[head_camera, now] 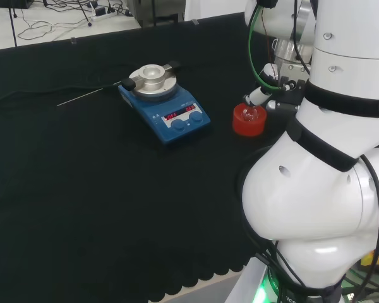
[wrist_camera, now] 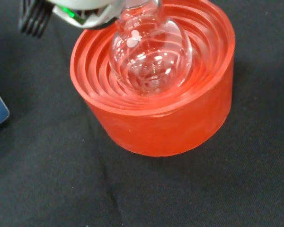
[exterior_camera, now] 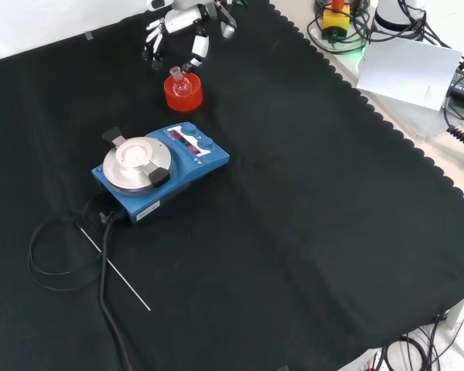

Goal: Pick up the round-bottom flask.

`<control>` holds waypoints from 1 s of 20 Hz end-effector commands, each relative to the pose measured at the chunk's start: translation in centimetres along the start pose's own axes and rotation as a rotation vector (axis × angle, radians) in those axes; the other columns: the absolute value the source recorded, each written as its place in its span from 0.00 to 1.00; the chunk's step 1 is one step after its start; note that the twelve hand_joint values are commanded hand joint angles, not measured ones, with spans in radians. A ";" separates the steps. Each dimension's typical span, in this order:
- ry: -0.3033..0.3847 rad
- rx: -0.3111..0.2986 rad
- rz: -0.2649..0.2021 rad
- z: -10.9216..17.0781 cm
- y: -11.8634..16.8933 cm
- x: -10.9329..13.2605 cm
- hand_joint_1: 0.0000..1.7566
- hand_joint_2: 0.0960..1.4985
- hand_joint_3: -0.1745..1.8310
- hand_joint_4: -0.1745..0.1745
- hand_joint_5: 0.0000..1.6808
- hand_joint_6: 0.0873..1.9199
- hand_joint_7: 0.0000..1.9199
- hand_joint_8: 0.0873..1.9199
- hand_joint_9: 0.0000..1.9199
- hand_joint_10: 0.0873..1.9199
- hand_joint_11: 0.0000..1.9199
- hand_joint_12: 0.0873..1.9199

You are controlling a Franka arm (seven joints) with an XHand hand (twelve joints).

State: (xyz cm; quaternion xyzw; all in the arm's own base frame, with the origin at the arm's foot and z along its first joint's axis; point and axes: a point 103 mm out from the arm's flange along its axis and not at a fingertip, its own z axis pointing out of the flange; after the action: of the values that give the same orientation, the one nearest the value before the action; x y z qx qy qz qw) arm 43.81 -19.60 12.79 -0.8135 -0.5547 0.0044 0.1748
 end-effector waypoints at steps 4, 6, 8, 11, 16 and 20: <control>-0.005 0.014 -0.012 0.9 -0.1 0.2 0.50 0.39 0.43 0.35 0.40 0.18 0.13 0.32 0.21 0.32 0.00 0.70; -0.007 0.019 -0.012 1.1 -0.1 0.2 0.51 0.39 0.43 0.34 0.39 0.22 0.13 0.32 0.22 0.32 0.00 0.70; -0.012 0.018 -0.013 1.3 -0.1 0.3 0.52 0.39 0.43 0.34 0.39 0.24 0.13 0.32 0.22 0.32 0.00 0.70; -0.017 0.017 -0.016 1.4 0.0 0.4 0.52 0.39 0.43 0.34 0.41 0.27 0.12 0.32 0.22 0.32 0.00 0.71; -0.026 0.005 -0.016 1.3 0.0 0.6 0.53 0.39 0.43 0.29 0.47 0.30 0.13 0.32 0.23 0.32 0.00 0.72; -0.032 0.004 -0.012 1.3 0.2 0.5 0.54 0.39 0.43 0.25 0.50 0.34 0.13 0.32 0.23 0.32 0.00 0.73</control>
State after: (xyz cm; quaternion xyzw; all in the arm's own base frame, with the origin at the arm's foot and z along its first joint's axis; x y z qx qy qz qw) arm 43.83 -18.75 11.60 -0.8089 -0.5628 0.0160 0.1692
